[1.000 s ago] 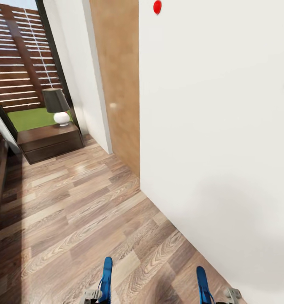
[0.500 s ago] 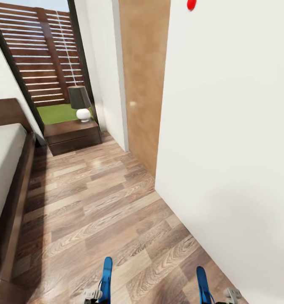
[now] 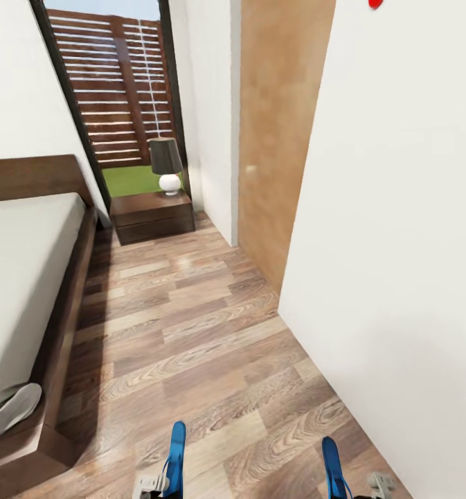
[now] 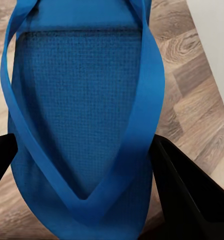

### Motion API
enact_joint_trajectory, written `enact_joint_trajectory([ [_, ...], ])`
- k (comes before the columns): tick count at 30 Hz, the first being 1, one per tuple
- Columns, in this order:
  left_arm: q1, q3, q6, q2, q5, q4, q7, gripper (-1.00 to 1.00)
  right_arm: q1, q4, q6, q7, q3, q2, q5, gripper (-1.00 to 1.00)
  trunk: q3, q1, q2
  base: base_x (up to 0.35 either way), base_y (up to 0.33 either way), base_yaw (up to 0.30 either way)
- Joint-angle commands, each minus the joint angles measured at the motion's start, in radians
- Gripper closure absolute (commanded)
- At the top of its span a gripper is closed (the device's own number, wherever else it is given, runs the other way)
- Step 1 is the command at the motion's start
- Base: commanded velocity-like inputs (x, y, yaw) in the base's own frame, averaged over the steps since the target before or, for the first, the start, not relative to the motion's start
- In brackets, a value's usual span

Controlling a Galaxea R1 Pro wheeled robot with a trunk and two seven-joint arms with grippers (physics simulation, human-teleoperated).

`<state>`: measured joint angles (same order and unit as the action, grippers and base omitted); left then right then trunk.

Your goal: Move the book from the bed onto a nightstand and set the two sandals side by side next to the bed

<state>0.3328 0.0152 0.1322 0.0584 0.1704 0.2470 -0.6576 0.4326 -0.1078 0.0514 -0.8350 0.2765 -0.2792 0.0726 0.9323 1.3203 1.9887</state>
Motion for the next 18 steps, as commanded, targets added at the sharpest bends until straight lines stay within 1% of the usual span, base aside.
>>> enact_joint_trajectory([
  [1,0.001,0.002,0.003,0.0,0.001,-0.002,-0.004,1.0,0.0,-0.002,0.006,-0.004,0.009,0.0,0.007,1.0,0.001,0.0,0.0,0.0,0.0,0.275],
  [15,0.001,0.002,0.003,0.0,0.001,-0.003,-0.004,1.0,0.0,-0.001,0.006,-0.004,0.009,0.0,0.007,1.0,0.007,0.0,0.0,0.0,0.0,0.273],
  [18,0.002,0.002,0.003,0.0,0.001,-0.002,-0.004,1.0,0.0,-0.001,0.005,-0.004,0.009,0.0,0.007,1.0,0.007,0.0,0.0,0.0,0.0,0.119],
])
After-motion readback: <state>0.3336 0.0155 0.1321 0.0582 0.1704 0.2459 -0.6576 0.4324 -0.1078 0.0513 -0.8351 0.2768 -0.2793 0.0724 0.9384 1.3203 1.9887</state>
